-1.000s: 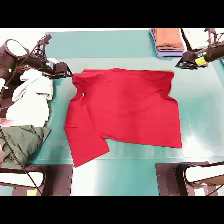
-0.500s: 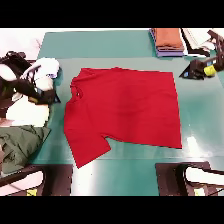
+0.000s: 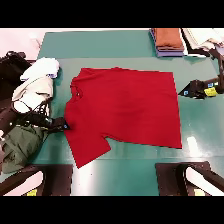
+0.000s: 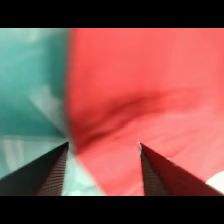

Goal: Fold the shirts.

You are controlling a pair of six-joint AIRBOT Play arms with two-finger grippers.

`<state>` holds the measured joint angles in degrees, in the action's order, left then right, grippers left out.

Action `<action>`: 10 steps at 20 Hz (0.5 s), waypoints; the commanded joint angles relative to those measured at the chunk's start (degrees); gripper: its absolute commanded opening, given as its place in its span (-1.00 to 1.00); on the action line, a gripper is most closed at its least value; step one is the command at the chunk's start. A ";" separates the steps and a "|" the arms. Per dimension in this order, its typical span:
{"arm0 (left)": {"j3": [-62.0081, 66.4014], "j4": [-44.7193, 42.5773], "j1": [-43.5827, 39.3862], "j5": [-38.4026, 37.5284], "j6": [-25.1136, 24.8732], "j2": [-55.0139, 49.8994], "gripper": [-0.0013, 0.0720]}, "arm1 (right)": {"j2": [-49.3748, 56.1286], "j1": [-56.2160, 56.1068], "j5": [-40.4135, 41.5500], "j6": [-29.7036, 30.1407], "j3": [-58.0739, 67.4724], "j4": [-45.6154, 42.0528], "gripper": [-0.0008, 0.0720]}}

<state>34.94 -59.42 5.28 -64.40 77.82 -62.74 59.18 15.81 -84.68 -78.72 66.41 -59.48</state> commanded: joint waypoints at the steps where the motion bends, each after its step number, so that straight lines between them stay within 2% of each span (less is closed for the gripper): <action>1: -2.73 2.60 -3.54 3.93 -1.73 0.31 -0.09 | -3.45 3.43 0.55 0.22 -5.20 -0.15 -0.25; 2: -2.38 2.80 -4.02 4.24 -1.09 0.31 -0.44 | -4.11 5.73 0.31 0.42 -7.50 -0.63 -0.25; 3: -1.42 2.78 -4.04 4.13 -0.39 0.31 -0.91 | -4.83 8.96 -0.04 0.94 -10.47 -0.74 -0.25; 4: -0.13 2.69 -4.04 3.85 -0.28 0.31 -0.90 | -5.42 12.68 -0.22 1.77 -13.84 -0.85 -0.25; 5: 1.29 2.69 -4.04 3.30 -0.33 0.31 -0.90 | -5.73 16.17 -0.46 2.38 -17.11 -2.25 -0.13; 6: 2.80 2.75 -4.07 2.56 -0.35 0.31 -0.90 | -5.66 19.39 -0.74 2.51 -20.41 -5.49 0.35; 7: 4.02 2.80 -4.04 1.90 -0.44 0.31 -0.90 | -5.09 22.49 -1.14 2.51 -23.96 -9.55 0.50; 8: 5.05 2.82 -4.07 1.75 -0.96 0.31 -0.90 | -4.02 25.09 -1.20 2.51 -27.32 -12.22 0.47; 10: 5.99 2.82 -4.04 2.01 -0.98 0.31 -0.90 | -1.99 28.24 -0.96 4.48 -32.98 -12.07 0.21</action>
<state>38.89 -56.86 1.41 -62.06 77.19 -62.48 55.59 38.06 -85.25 -76.23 41.54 -67.70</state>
